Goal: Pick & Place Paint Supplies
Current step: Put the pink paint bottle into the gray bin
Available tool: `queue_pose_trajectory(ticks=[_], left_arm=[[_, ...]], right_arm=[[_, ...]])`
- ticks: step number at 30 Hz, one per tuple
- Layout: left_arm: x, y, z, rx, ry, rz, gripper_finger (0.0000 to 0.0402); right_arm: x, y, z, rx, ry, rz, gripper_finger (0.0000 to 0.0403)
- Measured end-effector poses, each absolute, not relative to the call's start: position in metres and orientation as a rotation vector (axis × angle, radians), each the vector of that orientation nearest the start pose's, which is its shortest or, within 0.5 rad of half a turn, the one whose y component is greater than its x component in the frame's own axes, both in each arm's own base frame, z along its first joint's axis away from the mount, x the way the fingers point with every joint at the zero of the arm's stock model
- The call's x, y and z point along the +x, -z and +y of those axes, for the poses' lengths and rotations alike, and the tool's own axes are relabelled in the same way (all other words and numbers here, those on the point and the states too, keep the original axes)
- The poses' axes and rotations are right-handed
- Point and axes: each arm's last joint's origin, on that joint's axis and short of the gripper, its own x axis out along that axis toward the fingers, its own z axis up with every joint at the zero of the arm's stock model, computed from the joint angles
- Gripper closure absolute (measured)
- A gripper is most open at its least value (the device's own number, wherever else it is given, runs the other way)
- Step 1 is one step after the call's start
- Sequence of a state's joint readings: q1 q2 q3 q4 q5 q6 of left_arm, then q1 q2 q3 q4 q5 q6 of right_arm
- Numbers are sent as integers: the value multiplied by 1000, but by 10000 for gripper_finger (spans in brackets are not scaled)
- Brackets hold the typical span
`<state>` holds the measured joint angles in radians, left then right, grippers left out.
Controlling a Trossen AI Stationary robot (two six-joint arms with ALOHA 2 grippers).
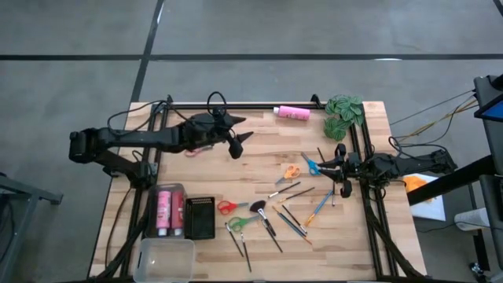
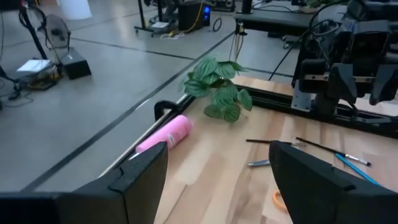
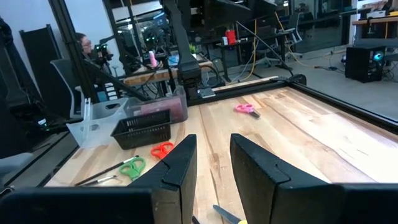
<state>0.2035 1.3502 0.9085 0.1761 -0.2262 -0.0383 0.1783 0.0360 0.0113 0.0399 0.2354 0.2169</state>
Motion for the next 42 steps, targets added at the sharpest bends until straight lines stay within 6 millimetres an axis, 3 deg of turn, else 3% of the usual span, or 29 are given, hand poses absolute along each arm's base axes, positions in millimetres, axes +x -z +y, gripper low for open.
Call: queue_pose_trajectory(ticks=[42], left_arm=[[294,-284,67,-51,-435,275,119]], right_arm=[[98,-172,11,193,53,-53,308]])
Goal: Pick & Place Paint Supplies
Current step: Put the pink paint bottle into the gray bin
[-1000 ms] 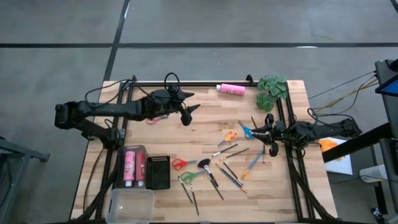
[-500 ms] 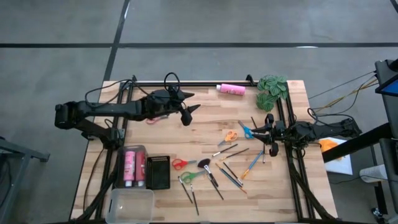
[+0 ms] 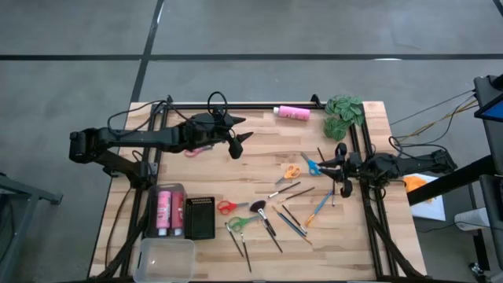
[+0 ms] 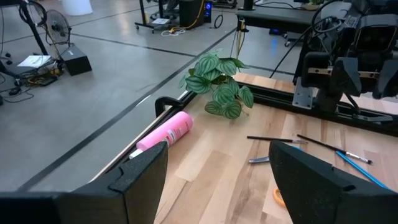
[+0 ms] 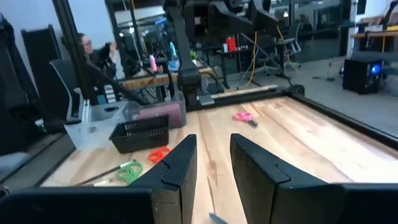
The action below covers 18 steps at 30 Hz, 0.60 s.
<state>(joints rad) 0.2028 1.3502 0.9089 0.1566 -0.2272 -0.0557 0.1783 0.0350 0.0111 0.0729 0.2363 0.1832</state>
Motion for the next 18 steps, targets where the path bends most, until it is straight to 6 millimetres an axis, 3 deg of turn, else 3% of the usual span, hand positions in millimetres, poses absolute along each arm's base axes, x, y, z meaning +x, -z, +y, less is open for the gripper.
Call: queue_pose_trajectory(ticks=[6,11,18], left_arm=[[294,-284,67,-51,-435,275,119],[294,-284,67,-50,-435,275,119],[294,-284,67,-50,-435,276,119]], right_arm=[[98,-173,10,411,54,-80,308],[96,-179,4,310,273,-161,308],[98,-184,4,185,285,-188,308]])
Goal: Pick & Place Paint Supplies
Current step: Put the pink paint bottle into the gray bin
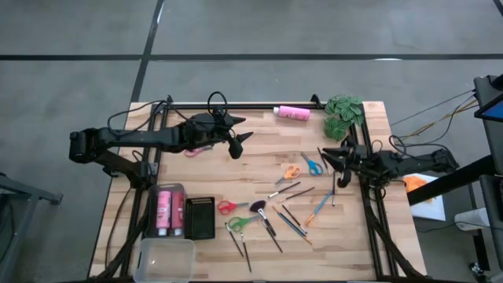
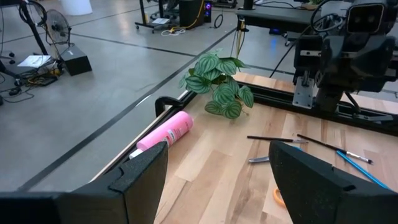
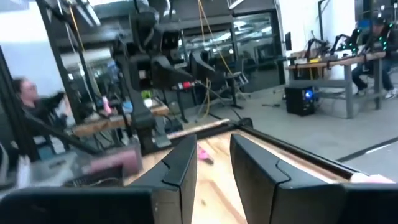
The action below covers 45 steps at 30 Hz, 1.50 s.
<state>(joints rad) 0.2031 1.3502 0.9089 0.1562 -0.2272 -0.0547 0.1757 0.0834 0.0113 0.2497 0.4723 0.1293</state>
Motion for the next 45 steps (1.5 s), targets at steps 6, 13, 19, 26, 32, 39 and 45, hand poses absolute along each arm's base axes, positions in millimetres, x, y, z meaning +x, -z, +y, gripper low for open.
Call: queue_pose_trajectory(ticks=[6,13,19,26,32,39,45], left_arm=[[294,-284,67,-47,-435,276,119],[294,-284,67,-47,-435,276,119],[294,-284,67,-48,-435,276,119],[294,-284,67,-48,-435,276,119],[294,-284,67,-48,-435,276,119],[294,-284,67,-48,-435,279,119],[294,-283,67,-49,-435,279,119]], right_arm=[[107,-179,6,201,287,-122,308],[123,-172,6,167,311,-61,308],[138,-171,0,162,361,-13,308],[172,-191,-15,151,487,289,308],[203,-221,-39,170,477,638,308],[229,-246,-93,235,469,769,272],[237,-239,-142,147,424,891,176]])
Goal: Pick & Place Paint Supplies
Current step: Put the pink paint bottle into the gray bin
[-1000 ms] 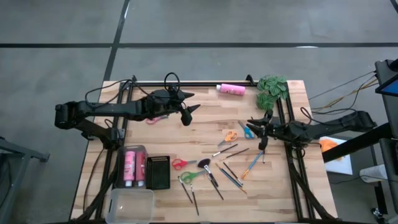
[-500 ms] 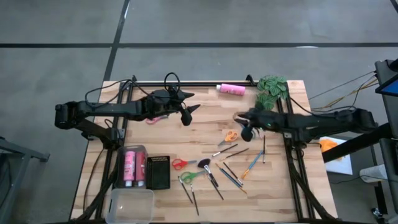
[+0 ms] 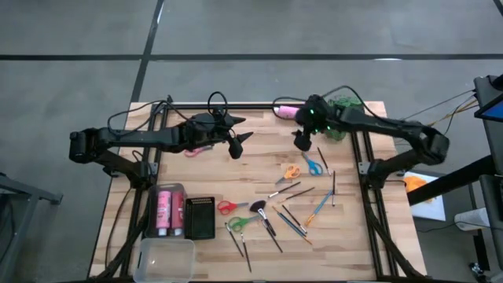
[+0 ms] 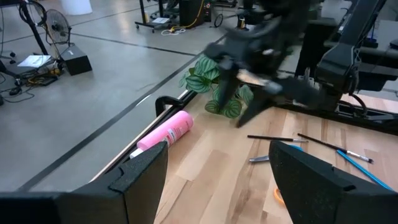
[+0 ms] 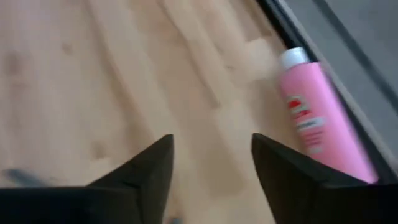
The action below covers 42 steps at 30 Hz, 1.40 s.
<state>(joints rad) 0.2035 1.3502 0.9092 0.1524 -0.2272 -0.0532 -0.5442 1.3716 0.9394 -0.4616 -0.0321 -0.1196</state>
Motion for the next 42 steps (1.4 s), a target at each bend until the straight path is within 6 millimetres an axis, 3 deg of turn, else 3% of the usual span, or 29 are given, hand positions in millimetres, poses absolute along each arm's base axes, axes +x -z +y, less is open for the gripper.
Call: queue_pose_trajectory(ticks=[5,19,27,42], left_arm=[[294,-283,67,-49,-436,279,119],[294,-283,67,-48,-435,280,119],[294,-283,67,-49,-435,280,119],[294,-283,67,-49,-436,282,119]], right_arm=[[242,-228,-174,86,417,1000,143],[258,-217,-255,88,366,1133,140],[268,-201,-271,52,304,1175,140],[267,-170,-285,74,292,1230,140]])
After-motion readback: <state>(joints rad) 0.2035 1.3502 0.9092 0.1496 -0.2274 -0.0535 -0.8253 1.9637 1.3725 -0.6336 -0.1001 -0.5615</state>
